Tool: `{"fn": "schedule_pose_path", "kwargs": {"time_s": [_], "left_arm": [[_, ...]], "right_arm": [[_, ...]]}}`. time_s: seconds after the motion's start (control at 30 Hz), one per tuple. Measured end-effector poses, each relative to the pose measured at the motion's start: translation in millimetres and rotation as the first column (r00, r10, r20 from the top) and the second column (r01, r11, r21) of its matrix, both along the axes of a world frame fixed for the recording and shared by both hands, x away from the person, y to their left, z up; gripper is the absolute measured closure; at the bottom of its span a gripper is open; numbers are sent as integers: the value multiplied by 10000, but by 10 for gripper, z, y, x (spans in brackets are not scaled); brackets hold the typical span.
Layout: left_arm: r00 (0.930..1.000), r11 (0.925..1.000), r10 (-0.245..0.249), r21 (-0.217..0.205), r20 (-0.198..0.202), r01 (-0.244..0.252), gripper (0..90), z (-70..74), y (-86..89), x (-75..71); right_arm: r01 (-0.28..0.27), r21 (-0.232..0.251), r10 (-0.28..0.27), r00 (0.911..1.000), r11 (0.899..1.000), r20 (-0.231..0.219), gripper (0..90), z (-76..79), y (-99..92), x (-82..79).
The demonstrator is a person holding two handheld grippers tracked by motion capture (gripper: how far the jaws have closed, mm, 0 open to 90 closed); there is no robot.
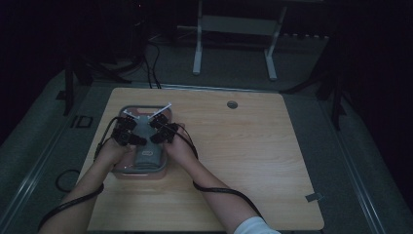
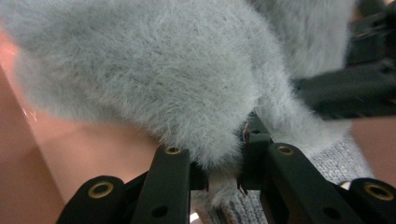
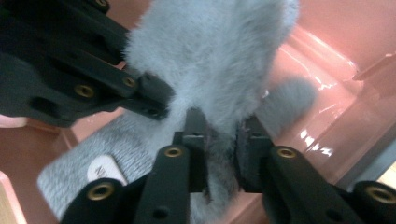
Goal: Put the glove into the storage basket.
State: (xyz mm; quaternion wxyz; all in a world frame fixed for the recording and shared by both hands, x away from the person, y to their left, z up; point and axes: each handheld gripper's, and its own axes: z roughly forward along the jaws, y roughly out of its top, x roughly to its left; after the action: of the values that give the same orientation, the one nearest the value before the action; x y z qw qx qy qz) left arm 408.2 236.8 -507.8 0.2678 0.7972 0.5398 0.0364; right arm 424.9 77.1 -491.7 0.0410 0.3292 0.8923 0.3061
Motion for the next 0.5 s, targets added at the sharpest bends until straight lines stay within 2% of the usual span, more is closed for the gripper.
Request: {"fn": "schedule_pose_path", "kwargs": {"time_s": [0.13, 0.2, 0.3, 0.4, 0.43, 0.5], "left_arm": [[9998, 9986, -51, 522, -187, 61, 771, -49, -40, 46], [9998, 9957, -114, 916, -175, 130, 761, -71, -66, 54], [9998, 9938, -190, 1091, -106, 201, 746, -74, -80, 55], [9998, 9941, -184, 1068, 2, 183, 697, -73, -64, 45], [9998, 9974, -77, 715, 162, 65, 658, -59, -27, 31], [9991, 9989, 297, 344, 297, -307, 593, -17, 27, 18]], "right_arm": [[-89, 110, 89, 9999, 9999, 73, 650, -5, -40, 11], [-242, 311, 238, 9996, 9992, 147, 620, 20, -83, 12], [-475, 643, 455, 9985, 9968, 314, 569, 85, -138, -10], [-637, 826, 603, 9972, 9945, 436, 534, 141, -178, -28], [-738, 1249, 694, 9968, 9894, 388, 476, 203, -248, -33], [-836, 1281, 784, 9959, 9882, 451, 436, 239, -285, -36]]}}
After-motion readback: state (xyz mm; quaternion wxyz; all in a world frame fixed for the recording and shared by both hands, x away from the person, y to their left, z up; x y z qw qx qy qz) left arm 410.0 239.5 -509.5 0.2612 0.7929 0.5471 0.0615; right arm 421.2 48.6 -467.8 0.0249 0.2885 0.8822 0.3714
